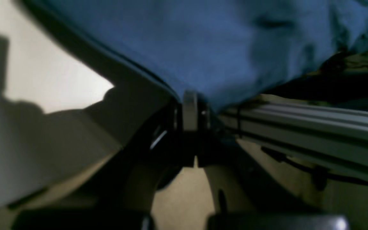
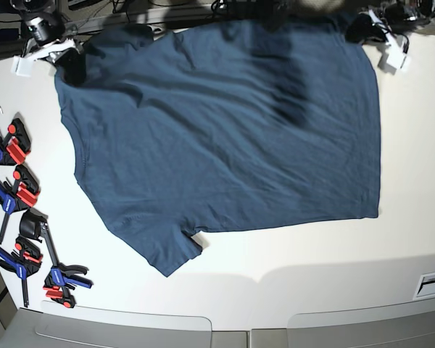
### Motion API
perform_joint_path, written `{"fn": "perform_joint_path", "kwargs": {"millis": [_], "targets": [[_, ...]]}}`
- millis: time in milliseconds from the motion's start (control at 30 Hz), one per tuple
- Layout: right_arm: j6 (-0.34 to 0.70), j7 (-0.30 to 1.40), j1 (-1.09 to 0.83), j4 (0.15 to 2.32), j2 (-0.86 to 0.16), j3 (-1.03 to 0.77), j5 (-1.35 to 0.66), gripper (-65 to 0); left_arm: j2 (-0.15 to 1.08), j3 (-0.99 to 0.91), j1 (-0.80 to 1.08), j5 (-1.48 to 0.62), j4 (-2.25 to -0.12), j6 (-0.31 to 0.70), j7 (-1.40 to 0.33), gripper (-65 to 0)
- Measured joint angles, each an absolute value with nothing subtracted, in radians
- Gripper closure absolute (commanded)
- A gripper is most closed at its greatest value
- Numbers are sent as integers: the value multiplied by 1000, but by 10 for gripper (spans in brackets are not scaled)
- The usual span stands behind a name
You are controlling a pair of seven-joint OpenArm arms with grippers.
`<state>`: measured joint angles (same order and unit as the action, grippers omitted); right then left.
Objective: Fold the T-shirt properly
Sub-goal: 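Lower the shoulders and lay the shirt flat, then release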
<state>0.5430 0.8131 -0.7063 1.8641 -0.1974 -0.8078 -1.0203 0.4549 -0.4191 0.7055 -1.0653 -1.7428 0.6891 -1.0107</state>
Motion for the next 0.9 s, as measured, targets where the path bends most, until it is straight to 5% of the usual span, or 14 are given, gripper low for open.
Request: {"fn": "perform_joint_path", "kwargs": {"millis": [500, 900], "targets": [[547, 760, -571, 1915, -197, -807, -861, 0, 455, -418, 521, -1007, -1811, 689, -1014, 0], [501, 644, -403, 1748, -197, -633, -609, 0, 459, -419, 392, -712, -1780, 620, -886, 0]]}}
